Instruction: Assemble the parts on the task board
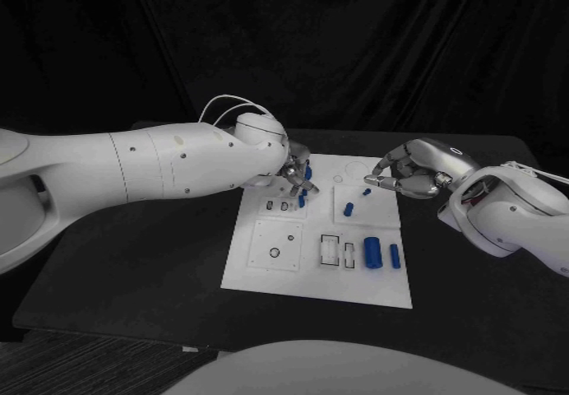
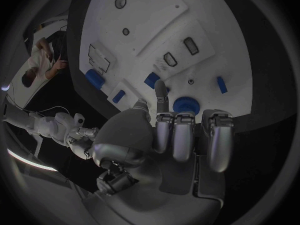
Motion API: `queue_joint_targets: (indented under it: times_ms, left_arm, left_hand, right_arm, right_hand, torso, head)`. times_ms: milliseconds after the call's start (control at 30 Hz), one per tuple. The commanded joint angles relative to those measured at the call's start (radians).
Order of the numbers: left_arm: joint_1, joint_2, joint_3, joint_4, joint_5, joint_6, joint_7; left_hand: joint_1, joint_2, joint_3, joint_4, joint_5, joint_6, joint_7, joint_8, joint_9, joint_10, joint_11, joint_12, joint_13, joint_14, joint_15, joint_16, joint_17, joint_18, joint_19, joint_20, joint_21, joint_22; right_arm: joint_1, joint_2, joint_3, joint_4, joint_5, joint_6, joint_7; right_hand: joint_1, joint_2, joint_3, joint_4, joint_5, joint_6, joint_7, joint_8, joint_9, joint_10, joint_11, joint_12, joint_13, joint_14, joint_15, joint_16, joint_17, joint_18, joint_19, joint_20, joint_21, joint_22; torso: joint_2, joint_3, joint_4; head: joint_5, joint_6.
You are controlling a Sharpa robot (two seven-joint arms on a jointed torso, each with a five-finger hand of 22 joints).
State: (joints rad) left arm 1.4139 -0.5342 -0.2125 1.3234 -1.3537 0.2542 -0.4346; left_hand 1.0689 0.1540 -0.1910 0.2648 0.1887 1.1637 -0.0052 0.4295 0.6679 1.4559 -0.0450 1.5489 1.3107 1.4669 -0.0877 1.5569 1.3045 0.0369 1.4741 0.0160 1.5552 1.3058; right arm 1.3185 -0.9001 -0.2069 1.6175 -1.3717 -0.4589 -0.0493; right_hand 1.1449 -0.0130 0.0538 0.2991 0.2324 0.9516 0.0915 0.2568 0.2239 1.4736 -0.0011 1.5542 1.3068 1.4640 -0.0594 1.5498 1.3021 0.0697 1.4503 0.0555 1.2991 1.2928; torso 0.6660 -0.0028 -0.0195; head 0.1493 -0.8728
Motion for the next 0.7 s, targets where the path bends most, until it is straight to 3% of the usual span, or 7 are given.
queue_joint_targets:
  times_ms: [33, 367, 700]
  left_arm:
    - [-0.004, -0.001, 0.001, 0.003, 0.004, 0.009, 0.0]
    - [-0.01, -0.002, 0.001, 0.004, 0.004, 0.023, -0.003]
    - [-0.015, -0.003, 0.001, 0.001, 0.004, 0.035, -0.006]
  left_hand:
    - [-0.015, -0.004, 0.038, 0.007, -0.02, 0.013, 0.002, -0.014, 0.011, 0.115, -0.017, 0.022, 0.26, 0.104, -0.015, 0.014, 0.266, -0.034, 0.09, -0.004, 0.011, 0.256]
    - [-0.015, -0.003, 0.043, 0.005, -0.019, 0.017, 0.002, -0.027, 0.009, 0.115, -0.016, 0.022, 0.26, 0.104, -0.014, 0.014, 0.266, -0.032, 0.084, -0.004, 0.006, 0.249]
    - [-0.01, -0.004, 0.051, -0.002, -0.009, 0.026, 0.001, -0.04, 0.009, 0.115, -0.017, 0.022, 0.26, 0.104, -0.014, 0.014, 0.266, -0.031, 0.08, -0.004, 0.003, 0.244]
  right_arm:
    - [-0.003, 0.001, 0.001, -0.001, -0.001, 0.006, -0.021]
    - [-0.003, 0.0, 0.001, -0.002, -0.001, 0.007, -0.023]
    - [-0.003, 0.004, 0.001, -0.006, -0.001, 0.008, -0.022]
  right_hand:
    - [0.007, 0.016, 0.002, -0.009, 0.025, -0.01, 0.0, 0.021, 0.016, 0.097, 0.015, 0.017, 0.264, 0.099, 0.009, 0.002, 0.241, -0.004, -0.007, 0.003, -0.019, 0.191]
    - [0.007, 0.017, 0.002, -0.008, 0.025, -0.011, 0.0, 0.022, 0.017, 0.097, 0.015, 0.017, 0.264, 0.098, 0.009, -0.001, 0.237, -0.003, -0.009, 0.003, -0.024, 0.189]
    - [0.007, 0.017, 0.002, -0.008, 0.025, -0.011, 0.0, 0.022, 0.017, 0.097, 0.015, 0.017, 0.264, 0.098, 0.009, -0.001, 0.237, -0.003, -0.009, 0.003, -0.024, 0.189]
  torso:
    - [0.0, -0.0008, -0.0003]
    - [0.0, 0.0, 0.0031]
    - [-0.001, 0.0002, 0.0005]
  head:
    - [-0.002, 0.0]
    - [-0.008, 0.0]
    - [-0.006, 0.0]
